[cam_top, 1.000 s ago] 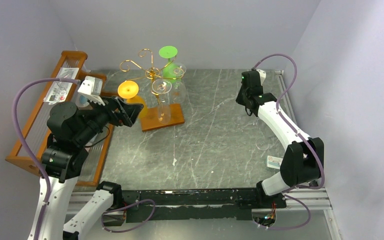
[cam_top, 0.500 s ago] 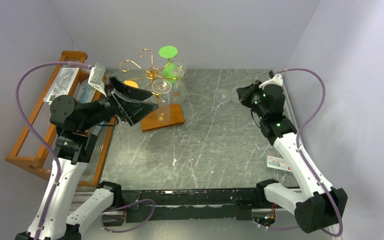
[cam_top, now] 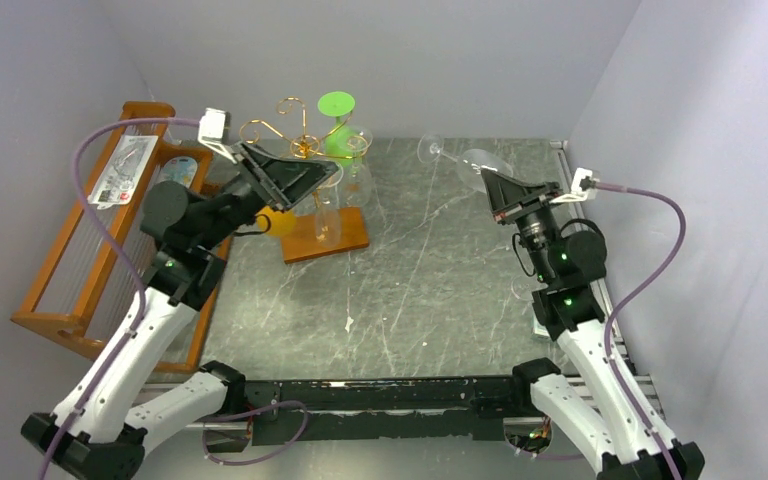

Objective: Place the wine glass upside down on the wine glass rack

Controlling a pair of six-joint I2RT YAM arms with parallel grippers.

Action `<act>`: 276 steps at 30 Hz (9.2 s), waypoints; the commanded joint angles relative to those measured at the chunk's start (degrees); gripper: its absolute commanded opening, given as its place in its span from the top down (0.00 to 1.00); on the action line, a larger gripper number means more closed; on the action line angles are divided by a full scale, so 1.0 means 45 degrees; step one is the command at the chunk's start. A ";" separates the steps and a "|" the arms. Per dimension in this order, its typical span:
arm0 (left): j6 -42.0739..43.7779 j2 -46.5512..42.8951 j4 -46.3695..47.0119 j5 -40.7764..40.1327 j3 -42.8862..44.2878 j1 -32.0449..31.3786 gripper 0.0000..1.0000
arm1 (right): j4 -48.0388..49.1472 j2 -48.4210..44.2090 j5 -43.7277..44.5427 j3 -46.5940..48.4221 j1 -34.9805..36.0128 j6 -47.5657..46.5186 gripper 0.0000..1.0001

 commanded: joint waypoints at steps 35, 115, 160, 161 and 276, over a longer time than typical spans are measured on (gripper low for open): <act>-0.1771 0.6005 0.1681 -1.2410 0.3341 -0.7818 0.46 | 0.4929 -0.2257 -0.4003 -0.0032 0.0069 0.2293 1.00; 1.7216 0.3109 -0.0684 -0.4399 0.0371 -0.7868 0.26 | -0.6317 0.2233 -0.6791 0.5631 0.1997 0.3467 1.00; 0.0759 0.2922 -0.0403 -0.2179 0.0845 -0.6183 0.86 | -0.2778 0.0979 -0.8501 0.4503 0.1984 0.1698 1.00; 0.0703 0.2984 -0.0380 -0.2036 0.0876 -0.6102 0.92 | -0.2917 0.0991 -0.8449 0.4548 0.1985 0.1671 1.00; -0.2694 0.8379 -0.1889 0.0397 0.5557 0.4632 0.95 | -0.5954 -0.1698 -0.0412 0.4678 0.1990 -0.1176 0.15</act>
